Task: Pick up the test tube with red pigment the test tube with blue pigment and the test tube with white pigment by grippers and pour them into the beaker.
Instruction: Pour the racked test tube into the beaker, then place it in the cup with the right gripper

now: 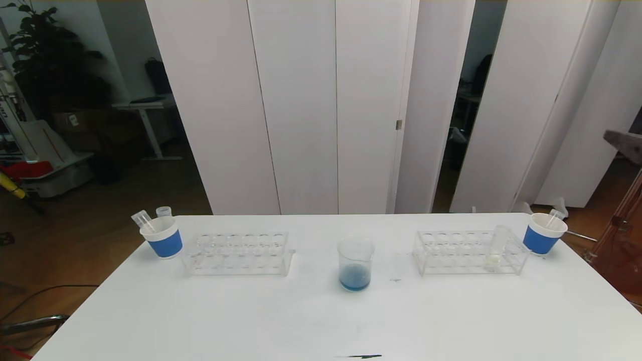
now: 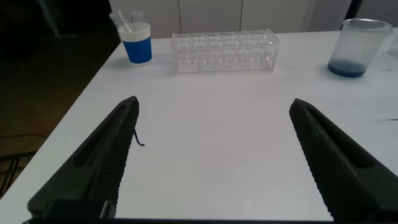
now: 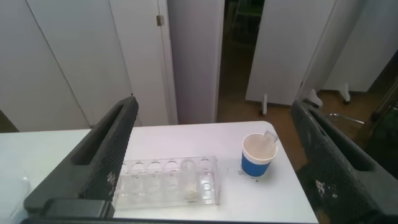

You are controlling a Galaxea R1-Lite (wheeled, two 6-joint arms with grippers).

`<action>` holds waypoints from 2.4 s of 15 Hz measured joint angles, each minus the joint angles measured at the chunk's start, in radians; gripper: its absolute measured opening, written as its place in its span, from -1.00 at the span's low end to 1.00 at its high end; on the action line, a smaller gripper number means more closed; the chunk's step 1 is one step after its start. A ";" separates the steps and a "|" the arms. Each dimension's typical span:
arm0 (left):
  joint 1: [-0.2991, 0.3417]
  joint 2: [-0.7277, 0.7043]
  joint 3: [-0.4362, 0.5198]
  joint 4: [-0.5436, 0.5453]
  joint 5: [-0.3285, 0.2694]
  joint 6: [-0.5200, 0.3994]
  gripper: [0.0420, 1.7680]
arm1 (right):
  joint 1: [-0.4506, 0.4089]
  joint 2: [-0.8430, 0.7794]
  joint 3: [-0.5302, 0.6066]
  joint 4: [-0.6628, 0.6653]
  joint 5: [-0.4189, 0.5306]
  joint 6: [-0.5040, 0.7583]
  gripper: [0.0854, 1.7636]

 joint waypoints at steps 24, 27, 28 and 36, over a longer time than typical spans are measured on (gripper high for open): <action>0.000 0.000 0.000 0.000 0.000 0.000 0.96 | 0.130 0.732 0.405 -0.930 -0.179 0.001 0.98; 0.000 0.000 0.000 0.000 0.000 0.000 0.96 | 0.136 0.796 0.338 -0.932 -0.187 -0.014 0.98; 0.000 0.000 0.000 0.000 0.000 0.000 0.96 | 0.138 0.813 0.323 -0.932 -0.187 -0.021 0.98; 0.000 0.000 0.000 0.000 0.000 0.000 0.96 | 0.143 0.919 0.239 -0.933 -0.189 -0.031 0.98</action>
